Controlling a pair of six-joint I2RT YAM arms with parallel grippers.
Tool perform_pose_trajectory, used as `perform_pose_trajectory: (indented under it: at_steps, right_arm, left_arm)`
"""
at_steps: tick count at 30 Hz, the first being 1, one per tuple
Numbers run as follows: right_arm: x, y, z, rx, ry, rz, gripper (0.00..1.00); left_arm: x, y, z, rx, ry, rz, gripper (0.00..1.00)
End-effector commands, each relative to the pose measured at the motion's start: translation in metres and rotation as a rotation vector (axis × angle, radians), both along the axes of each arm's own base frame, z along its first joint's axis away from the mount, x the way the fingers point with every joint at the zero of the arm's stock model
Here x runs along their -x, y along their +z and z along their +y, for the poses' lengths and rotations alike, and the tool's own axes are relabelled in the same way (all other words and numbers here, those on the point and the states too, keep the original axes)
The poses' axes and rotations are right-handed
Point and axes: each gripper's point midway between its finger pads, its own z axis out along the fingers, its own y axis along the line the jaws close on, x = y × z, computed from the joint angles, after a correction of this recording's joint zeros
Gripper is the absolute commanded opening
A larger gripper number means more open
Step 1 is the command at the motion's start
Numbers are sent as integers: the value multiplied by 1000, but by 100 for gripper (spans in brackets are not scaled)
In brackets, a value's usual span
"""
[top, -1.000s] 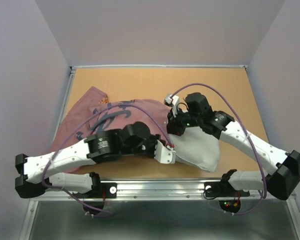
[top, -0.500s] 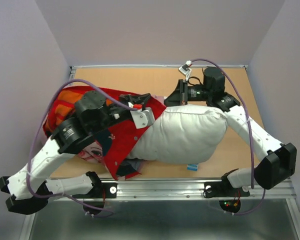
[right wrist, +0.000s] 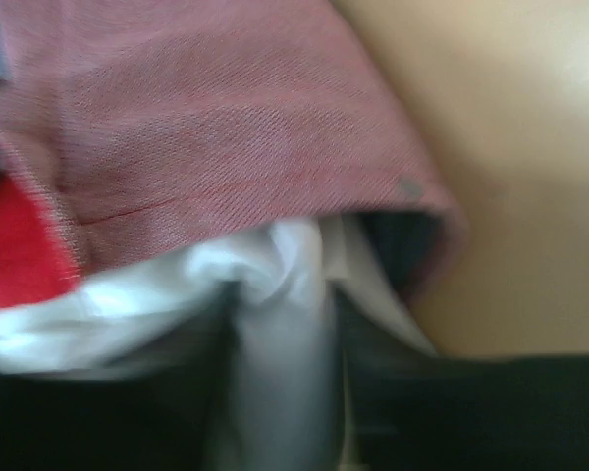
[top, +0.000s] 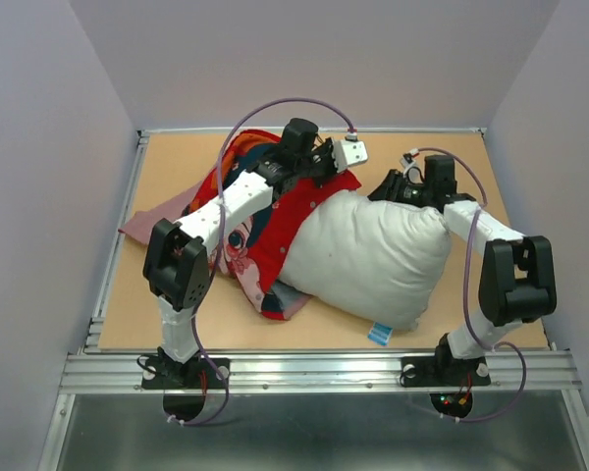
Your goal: Put the pillow into the pillowcase
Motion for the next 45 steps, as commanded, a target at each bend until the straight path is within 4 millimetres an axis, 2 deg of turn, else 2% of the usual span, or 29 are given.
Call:
perform_pose_trajectory:
  at_steps: [1, 2, 3, 4, 5, 6, 7, 8, 10, 11, 12, 13, 14, 15, 17, 19, 21, 24, 29, 31, 32, 35, 36, 38, 39, 40, 41, 42, 45]
  right_arm:
    - [-50, 18, -41, 210, -16, -215, 72]
    - [-55, 24, -51, 223, -44, -196, 72]
    - [-62, 23, -91, 310, -84, -198, 83]
    - [-75, 46, -112, 362, -106, -262, 86]
    - [-71, 44, -133, 433, -85, -263, 89]
    - [-74, 43, -171, 489, -142, -251, 91]
    - [-73, 44, -190, 521, -160, -244, 92]
    - [-64, 46, -223, 582, -166, -244, 93]
    - [-47, 41, -236, 555, -126, -198, 93]
    - [-20, 31, -234, 532, -62, -122, 93]
    - [-5, 27, -230, 491, -17, -93, 93]
    - [12, 21, -223, 469, 40, -57, 93]
    - [30, 16, -216, 452, 91, -22, 95]
    - [53, 9, -206, 416, 140, 34, 98]
    - [88, -13, -193, 371, 185, 131, 99]
    - [102, -32, -195, 416, 193, 166, 100]
    - [104, -35, -195, 421, 200, 162, 100]
    - [104, -31, -188, 355, 244, 143, 100]
    - [98, -38, -176, 242, 276, 149, 100]
    - [91, -45, -169, 174, 281, 171, 92]
    - [90, -47, -164, 158, 294, 175, 84]
    - [83, -47, -154, 130, 325, 144, 70]
    - [81, -46, -148, 131, 347, 132, 58]
    - [72, -44, -142, 122, 360, 113, 45]
    - [68, -42, -137, 118, 367, 109, 31]
    - [61, -41, -137, 125, 364, 97, 25]
    - [53, -43, -138, 138, 346, 93, 11]
    - [48, -43, -139, 149, 337, 86, 4]
    - [27, -41, -145, 195, 304, 52, 0]
  left_arm:
    - [1, 95, -17, 196, 0, -41, 31]
    - [-1, 101, -13, 208, 32, -32, 39]
    - [2, 103, -8, 217, 72, 21, 46]
    - [3, 120, 1, 241, 114, 15, 53]
    - [-2, 125, 14, 244, 184, 20, 60]
    - [3, 123, 24, 232, 230, 58, 67]
    - [7, 129, 40, 221, 289, 51, 70]
    - [13, 125, 47, 205, 311, 74, 72]
    - [31, 94, 66, 125, 364, 165, 73]
    - [34, 82, 76, 95, 416, 188, 73]
    - [43, 72, 85, 70, 437, 221, 73]
    - [51, 49, 91, 28, 454, 271, 73]
    - [58, 38, 94, 11, 455, 303, 74]
    - [64, 30, 98, -3, 461, 316, 98]
    - [78, 12, 98, -45, 449, 317, 99]
    - [85, 4, 97, -68, 449, 306, 99]
    - [94, -11, 88, -123, 438, 303, 99]
    - [92, -37, 79, -210, 471, 310, 99]
    - [70, -46, 80, -247, 560, 252, 96]
    - [53, -41, 90, -261, 640, 208, 85]
    - [46, -38, 95, -263, 671, 192, 75]
    - [29, -20, 107, -248, 727, 151, 66]
    - [26, -17, 109, -250, 728, 141, 65]
    - [21, -11, 113, -260, 745, 118, 65]
    - [19, -10, 114, -267, 743, 110, 65]
    - [17, -10, 116, -276, 746, 109, 65]
    - [16, -9, 116, -284, 744, 98, 66]
    - [14, -8, 117, -285, 747, 89, 66]
    - [9, -17, 121, -321, 745, 94, 66]
